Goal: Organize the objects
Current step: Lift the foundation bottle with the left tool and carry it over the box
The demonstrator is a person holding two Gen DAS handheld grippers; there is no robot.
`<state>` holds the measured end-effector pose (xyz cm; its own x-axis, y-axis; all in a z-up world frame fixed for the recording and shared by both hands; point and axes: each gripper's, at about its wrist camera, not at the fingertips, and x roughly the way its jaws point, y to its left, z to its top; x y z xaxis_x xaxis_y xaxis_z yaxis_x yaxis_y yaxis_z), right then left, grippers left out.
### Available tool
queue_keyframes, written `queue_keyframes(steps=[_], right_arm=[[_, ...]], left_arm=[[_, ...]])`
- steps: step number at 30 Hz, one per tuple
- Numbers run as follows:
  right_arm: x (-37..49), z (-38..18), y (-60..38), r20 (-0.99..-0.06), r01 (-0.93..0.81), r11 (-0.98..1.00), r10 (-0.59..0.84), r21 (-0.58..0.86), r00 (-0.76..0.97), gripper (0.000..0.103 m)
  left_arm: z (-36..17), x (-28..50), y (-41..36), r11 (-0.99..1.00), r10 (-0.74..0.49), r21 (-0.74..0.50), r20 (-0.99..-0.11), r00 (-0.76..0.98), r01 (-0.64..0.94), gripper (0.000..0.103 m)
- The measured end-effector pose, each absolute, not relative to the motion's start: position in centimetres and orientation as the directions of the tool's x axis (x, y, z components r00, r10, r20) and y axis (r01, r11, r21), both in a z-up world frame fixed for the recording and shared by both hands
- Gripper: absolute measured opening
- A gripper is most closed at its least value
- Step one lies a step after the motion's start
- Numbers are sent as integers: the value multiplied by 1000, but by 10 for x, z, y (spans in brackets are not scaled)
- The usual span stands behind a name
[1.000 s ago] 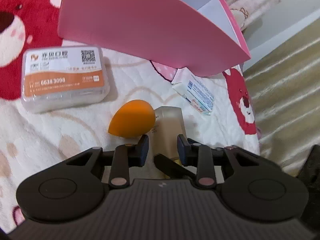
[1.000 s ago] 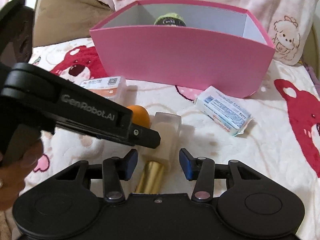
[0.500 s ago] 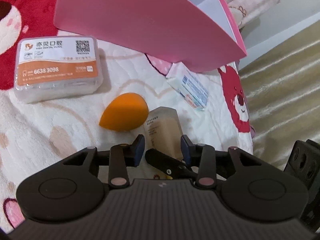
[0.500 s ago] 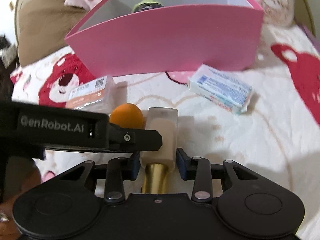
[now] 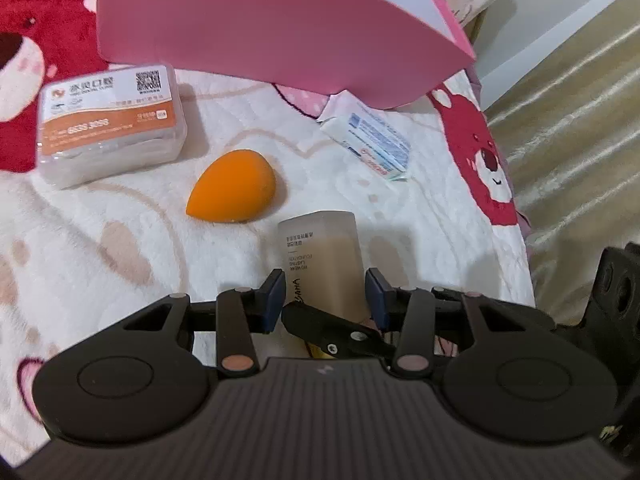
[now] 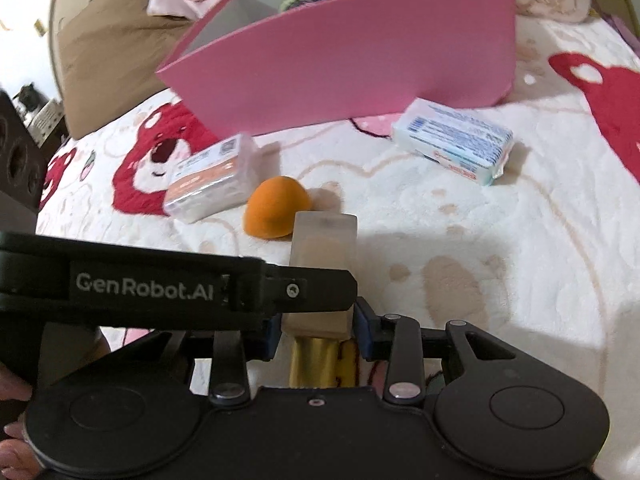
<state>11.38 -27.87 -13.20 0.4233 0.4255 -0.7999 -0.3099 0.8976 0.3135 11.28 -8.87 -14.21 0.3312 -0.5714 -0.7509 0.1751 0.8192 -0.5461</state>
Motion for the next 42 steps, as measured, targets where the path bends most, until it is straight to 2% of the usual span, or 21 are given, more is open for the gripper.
queue_keyframes(steps=[23,32,37,42], right_arm=[[90,-36,-276,-714,-456,864,455,212,532,41],[126,11,-272,-668,-481,853,479,201,570,40],[163,46,-266,-621,-499,850,486,171,615,40],[209,61,-263,-582,-510,847,494,153,646,40]], left_arm=[[-33,86,-83,841,-539,-476,-702,466,256,41],[20,123,-80,847,-530,-449,-671,518,285,40],[56,159,-79,855,-515,-423,-630,581,299,40],[72,204,-81,867,-494,-398,-600,630,301,40]])
